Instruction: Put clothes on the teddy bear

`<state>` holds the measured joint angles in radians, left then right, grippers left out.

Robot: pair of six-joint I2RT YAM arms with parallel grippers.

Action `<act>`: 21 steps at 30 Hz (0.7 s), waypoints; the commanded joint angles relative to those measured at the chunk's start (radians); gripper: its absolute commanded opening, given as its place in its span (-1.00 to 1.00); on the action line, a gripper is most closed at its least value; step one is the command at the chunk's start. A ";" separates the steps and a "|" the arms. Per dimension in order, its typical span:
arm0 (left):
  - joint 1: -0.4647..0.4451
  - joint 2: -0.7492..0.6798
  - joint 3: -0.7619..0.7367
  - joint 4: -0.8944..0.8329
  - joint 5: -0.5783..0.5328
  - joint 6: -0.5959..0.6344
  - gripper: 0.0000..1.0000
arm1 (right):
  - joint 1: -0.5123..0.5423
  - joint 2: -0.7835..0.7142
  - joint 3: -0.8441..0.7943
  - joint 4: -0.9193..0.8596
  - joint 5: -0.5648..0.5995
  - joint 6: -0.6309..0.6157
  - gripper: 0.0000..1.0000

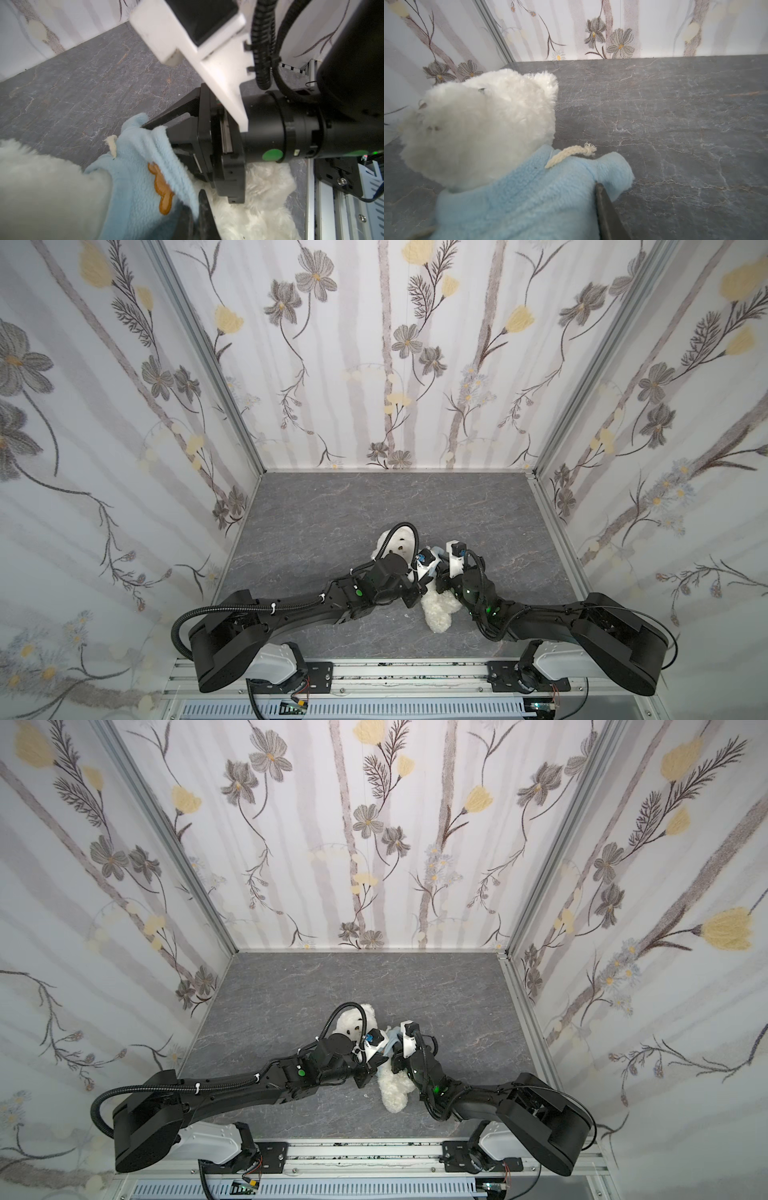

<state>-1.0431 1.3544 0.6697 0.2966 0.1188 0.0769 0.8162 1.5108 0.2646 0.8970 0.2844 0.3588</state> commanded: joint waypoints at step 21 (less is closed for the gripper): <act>-0.053 0.046 -0.013 0.213 -0.231 0.177 -0.27 | -0.118 -0.052 -0.024 0.017 -0.173 0.164 -0.89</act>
<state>-1.0897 1.3621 0.6201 0.4614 -0.0582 0.1902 0.6945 1.4773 0.2424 0.8398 0.1616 0.5301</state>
